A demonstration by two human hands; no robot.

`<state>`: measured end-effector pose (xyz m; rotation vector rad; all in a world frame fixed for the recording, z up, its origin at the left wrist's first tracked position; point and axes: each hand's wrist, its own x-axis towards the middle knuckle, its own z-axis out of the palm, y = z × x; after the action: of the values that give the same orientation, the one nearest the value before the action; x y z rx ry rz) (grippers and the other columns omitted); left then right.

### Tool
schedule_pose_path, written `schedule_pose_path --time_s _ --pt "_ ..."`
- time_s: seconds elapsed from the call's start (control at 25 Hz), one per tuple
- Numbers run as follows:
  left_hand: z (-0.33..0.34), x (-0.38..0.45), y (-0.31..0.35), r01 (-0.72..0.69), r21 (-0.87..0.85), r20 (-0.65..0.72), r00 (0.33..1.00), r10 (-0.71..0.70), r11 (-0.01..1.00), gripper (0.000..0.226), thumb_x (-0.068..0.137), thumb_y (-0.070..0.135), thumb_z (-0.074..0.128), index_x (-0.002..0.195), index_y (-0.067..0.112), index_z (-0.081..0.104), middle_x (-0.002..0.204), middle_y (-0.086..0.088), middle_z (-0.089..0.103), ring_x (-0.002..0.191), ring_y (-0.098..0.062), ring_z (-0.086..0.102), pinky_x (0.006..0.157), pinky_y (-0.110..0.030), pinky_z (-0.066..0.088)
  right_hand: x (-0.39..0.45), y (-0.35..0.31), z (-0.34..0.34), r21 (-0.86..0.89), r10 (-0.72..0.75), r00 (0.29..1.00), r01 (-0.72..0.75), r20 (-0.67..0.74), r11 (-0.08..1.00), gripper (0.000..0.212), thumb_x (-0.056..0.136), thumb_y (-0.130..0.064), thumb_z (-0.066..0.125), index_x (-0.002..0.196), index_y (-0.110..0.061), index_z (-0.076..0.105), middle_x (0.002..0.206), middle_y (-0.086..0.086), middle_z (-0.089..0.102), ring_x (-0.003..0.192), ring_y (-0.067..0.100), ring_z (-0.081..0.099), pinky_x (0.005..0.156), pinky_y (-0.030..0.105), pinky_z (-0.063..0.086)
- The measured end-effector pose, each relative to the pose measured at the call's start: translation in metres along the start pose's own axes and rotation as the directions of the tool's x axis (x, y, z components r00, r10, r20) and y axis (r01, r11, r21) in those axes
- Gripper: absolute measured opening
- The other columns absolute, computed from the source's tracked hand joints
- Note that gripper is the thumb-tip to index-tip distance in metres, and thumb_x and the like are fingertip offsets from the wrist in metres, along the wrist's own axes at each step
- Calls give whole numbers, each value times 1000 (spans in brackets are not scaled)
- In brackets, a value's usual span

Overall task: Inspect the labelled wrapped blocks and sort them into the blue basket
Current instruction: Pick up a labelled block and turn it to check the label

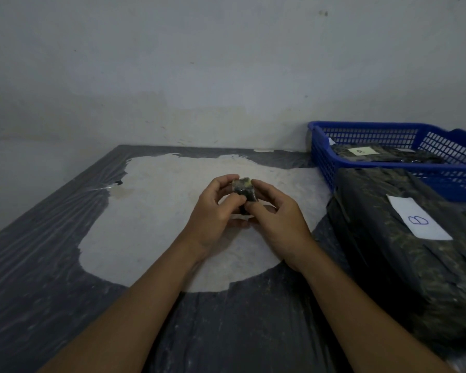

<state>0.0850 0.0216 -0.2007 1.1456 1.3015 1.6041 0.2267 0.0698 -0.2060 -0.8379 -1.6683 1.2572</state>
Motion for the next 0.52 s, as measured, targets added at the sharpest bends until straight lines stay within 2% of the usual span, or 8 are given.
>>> schedule_pose_path --time_s 0.12,0.32,0.52 --pt "1 1 -1 -21 69 -22 1000 22 997 36 99 7 60 134 16 57 128 -6 65 101 -24 74 79 -43 64 -1 2 1 -8 -4 1000 4 -10 1000 46 95 -18 69 140 -26 62 127 -6 71 108 7 72 96 34 60" --pt "2 2 -2 -30 112 -43 998 35 993 35 99 8 61 131 20 58 127 -1 65 101 -25 74 76 -37 64 -1 0 1 -45 -25 1000 24 -17 999 35 98 -18 67 130 -33 64 120 -14 71 102 2 71 95 32 60" --pt "0 2 -3 -3 44 -13 1000 3 999 36 99 7 61 133 17 57 129 -8 65 99 -27 74 77 -45 64 1 3 0 -20 -3 1000 3 -2 1000 42 97 -22 66 139 -28 63 128 -6 70 111 10 70 98 39 59"
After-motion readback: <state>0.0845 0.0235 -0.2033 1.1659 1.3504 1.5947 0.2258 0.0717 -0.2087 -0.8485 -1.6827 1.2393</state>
